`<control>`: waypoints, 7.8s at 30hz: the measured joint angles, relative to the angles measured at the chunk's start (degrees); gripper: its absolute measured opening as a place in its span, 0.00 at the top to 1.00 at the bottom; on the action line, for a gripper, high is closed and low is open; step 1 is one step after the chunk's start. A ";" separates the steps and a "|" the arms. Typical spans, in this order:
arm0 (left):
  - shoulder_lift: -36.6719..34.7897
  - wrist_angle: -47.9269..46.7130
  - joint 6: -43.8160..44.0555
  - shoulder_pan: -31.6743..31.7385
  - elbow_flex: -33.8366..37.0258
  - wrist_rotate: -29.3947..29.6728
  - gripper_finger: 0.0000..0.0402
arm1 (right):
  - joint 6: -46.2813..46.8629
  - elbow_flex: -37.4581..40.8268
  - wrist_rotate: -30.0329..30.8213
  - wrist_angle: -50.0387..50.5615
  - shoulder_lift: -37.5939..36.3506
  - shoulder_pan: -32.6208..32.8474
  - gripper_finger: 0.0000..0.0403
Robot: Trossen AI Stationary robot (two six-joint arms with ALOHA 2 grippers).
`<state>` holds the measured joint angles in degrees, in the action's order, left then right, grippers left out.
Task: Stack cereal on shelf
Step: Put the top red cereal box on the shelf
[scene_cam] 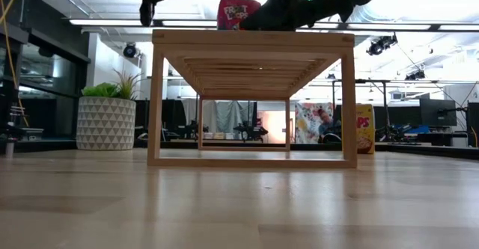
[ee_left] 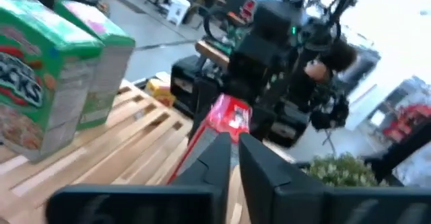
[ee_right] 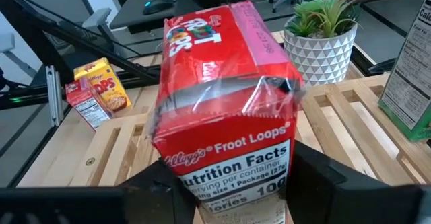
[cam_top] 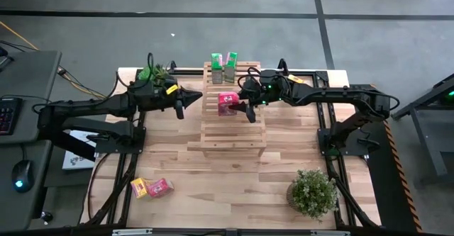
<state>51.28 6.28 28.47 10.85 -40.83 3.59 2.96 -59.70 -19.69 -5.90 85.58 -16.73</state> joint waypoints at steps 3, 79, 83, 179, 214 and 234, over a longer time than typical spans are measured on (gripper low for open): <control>1.01 1.39 -2.23 -0.22 -0.02 -0.83 0.84 | 0.00 0.00 -0.33 0.03 0.00 0.00 0.57; 13.77 -0.24 -24.49 1.97 -5.57 10.67 0.60 | 3.02 0.11 -0.28 14.72 -10.86 -3.69 0.31; 10.47 -3.44 -13.24 1.25 -5.58 22.74 0.60 | 3.02 0.11 -0.27 16.80 -13.31 -5.41 0.31; 44.92 -40.32 23.82 -13.12 -33.74 56.55 0.55 | 1.70 0.02 0.20 21.55 -14.64 -6.47 0.31; 44.26 -41.56 12.74 -13.07 -40.20 57.95 0.27 | 2.08 0.02 0.18 21.60 -14.64 -6.47 0.31; 44.26 -42.38 -21.62 -16.25 -58.96 58.44 0.27 | 2.56 0.02 0.18 21.58 -14.64 -6.47 0.31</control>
<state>95.55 -36.10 6.86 -5.40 -99.79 62.02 5.52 -59.68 -19.51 15.68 70.94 -23.20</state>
